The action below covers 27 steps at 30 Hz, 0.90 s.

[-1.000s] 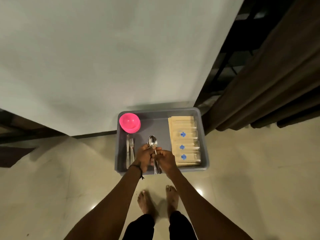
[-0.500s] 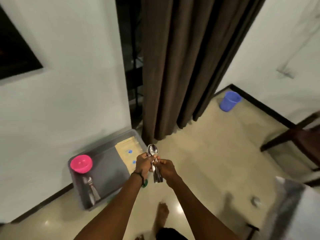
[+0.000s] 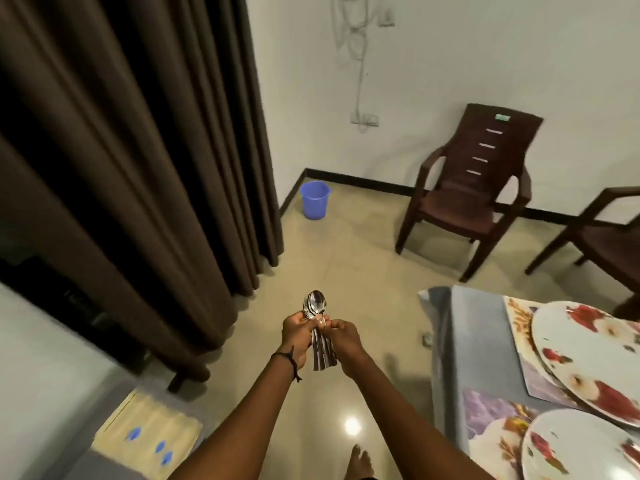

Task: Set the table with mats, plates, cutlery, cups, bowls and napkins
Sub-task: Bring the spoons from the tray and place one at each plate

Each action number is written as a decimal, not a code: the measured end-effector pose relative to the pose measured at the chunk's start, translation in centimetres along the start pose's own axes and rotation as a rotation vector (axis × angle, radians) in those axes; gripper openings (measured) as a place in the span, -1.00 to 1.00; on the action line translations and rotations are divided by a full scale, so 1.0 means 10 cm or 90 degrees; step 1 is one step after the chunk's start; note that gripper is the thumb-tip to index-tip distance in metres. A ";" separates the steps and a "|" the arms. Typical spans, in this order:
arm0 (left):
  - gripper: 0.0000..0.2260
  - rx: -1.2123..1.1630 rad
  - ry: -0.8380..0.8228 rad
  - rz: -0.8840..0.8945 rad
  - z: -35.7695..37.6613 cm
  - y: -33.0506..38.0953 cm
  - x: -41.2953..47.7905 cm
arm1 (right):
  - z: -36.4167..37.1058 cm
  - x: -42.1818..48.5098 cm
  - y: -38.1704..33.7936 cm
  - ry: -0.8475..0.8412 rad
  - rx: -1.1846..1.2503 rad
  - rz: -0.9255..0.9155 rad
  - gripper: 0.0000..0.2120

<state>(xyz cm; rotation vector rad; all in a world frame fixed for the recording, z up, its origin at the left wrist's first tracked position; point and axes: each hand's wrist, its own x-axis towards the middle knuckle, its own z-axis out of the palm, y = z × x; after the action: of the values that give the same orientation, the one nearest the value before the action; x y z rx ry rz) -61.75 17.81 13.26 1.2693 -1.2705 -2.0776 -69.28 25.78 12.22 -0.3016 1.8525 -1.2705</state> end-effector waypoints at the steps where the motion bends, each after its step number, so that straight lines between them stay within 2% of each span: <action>1: -0.86 0.014 -0.014 -0.004 0.23 0.05 0.13 | -0.18 0.14 -0.04 0.020 0.018 -0.003 -0.76; 13: -0.88 0.174 -0.200 -0.041 2.51 0.16 1.13 | -2.13 1.03 -0.34 0.251 0.136 0.028 -0.83; 24: -0.90 0.367 -0.407 -0.027 3.68 0.32 2.18 | -2.95 1.91 -0.59 0.465 0.210 0.069 -0.86; 27: -0.87 0.393 -0.480 -0.035 3.92 0.53 2.57 | -3.06 2.26 -0.81 0.504 0.294 0.079 -0.81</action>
<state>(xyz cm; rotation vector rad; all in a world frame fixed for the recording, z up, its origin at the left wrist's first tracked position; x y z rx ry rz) -108.90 16.49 12.10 0.7000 -2.3577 -2.3946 -108.14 28.22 11.56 0.6444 2.0593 -1.8346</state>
